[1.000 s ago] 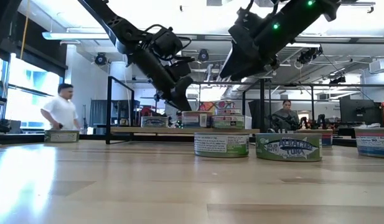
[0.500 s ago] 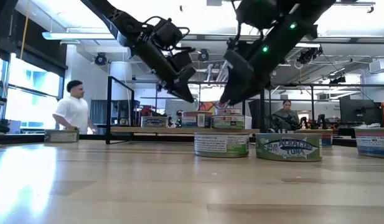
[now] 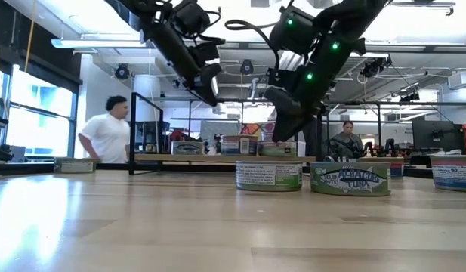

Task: Stack canned seafood by type on shelf
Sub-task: Adjust the tuna cans and the shelf

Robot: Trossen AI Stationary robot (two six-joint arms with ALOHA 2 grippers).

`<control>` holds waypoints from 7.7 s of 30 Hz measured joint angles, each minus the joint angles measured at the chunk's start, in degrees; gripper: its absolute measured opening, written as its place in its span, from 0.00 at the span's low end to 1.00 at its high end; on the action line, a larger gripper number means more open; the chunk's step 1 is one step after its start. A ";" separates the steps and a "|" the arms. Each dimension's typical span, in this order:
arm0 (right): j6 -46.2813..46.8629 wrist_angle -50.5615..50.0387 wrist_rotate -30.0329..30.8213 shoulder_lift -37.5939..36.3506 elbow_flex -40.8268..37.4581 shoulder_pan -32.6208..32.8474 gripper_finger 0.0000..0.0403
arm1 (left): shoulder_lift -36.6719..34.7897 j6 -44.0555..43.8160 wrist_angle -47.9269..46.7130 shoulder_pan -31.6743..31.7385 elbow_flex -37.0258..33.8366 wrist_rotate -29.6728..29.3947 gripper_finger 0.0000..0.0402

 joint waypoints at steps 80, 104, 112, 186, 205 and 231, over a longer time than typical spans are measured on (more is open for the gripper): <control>24.74 -29.35 10.51 -12.31 -4.72 32.65 0.35 | -31.44 -16.53 1.29 -19.93 -40.25 -32.56 0.00; 24.69 -28.11 10.47 -12.31 -4.72 32.65 0.35 | -41.42 -19.37 -16.25 -18.19 -38.87 -10.82 0.00; 23.57 -27.52 12.62 -12.31 -4.72 32.64 0.35 | -44.42 -16.45 6.69 -18.02 -48.86 -5.93 0.00; -17.27 -13.07 -4.43 17.67 28.87 -8.19 0.35 | -29.61 -23.61 42.40 -46.20 -53.87 -34.37 0.00; -18.85 -8.63 -13.81 18.27 28.87 -11.09 0.35 | -17.34 -20.58 45.92 -46.20 -46.35 -34.02 0.00; -21.69 -39.00 -3.34 17.55 40.76 -8.15 0.34 | -13.25 -19.46 45.15 -46.14 -42.81 -33.63 0.00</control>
